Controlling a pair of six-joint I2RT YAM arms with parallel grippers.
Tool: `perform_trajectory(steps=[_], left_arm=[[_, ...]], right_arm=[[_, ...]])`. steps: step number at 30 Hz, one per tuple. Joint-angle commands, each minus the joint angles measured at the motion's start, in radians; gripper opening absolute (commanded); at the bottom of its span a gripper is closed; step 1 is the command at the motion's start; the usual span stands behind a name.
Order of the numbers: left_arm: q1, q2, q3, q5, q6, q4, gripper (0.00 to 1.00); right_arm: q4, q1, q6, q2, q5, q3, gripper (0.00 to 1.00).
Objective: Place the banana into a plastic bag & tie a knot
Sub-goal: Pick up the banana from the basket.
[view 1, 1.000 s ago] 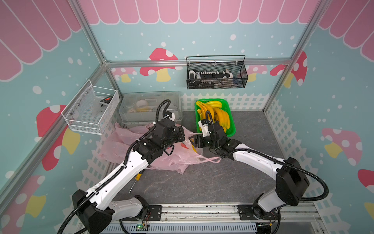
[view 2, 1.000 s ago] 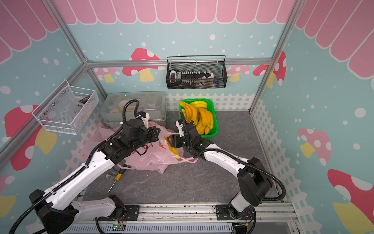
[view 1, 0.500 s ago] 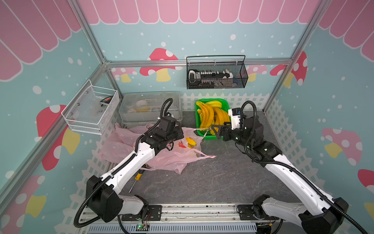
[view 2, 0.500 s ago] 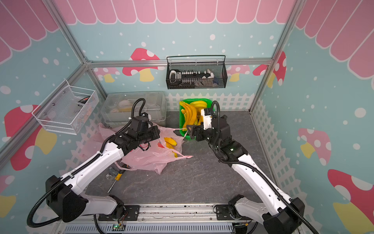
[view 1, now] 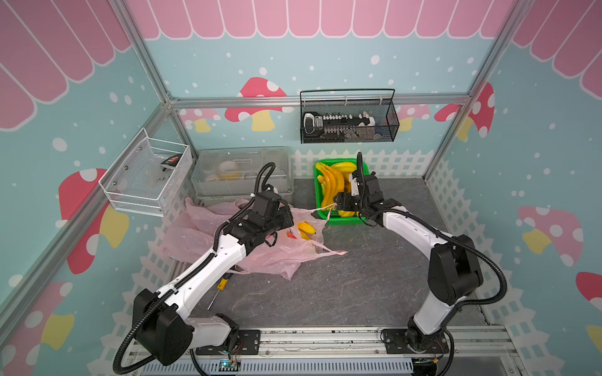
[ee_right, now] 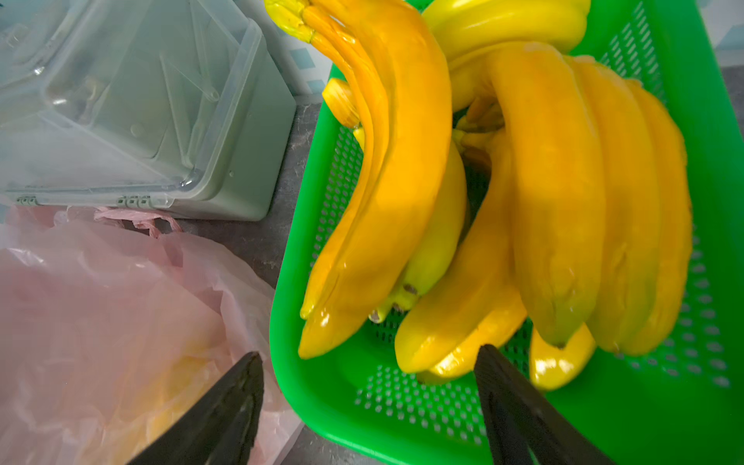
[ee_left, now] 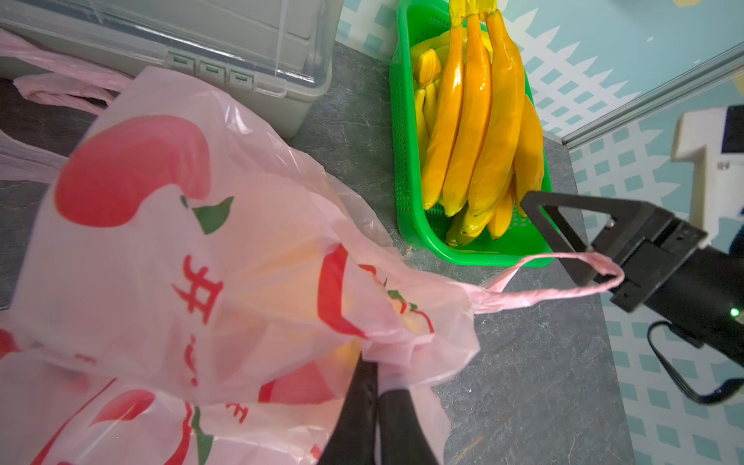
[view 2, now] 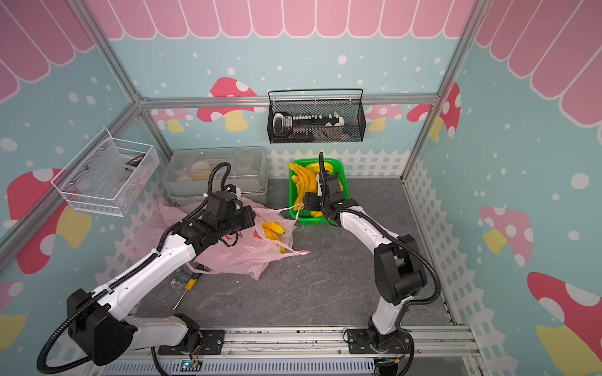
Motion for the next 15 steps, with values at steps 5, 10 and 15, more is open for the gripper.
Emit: perform_trajectory(steps=[5,10,15], left_arm=[[-0.004,-0.033,-0.030,0.001,0.002,0.025,0.00],[-0.003,-0.040,-0.032,0.002,0.007,0.027,0.00],[-0.004,-0.040,-0.034,-0.001,0.010,0.028,0.00]], right_arm=[[0.017,-0.016,0.021,0.170,0.039,0.150,0.72],[0.008,-0.018,0.026,0.241,0.050,0.220,0.66],[0.007,-0.019,0.036,0.289,0.033,0.270,0.54]])
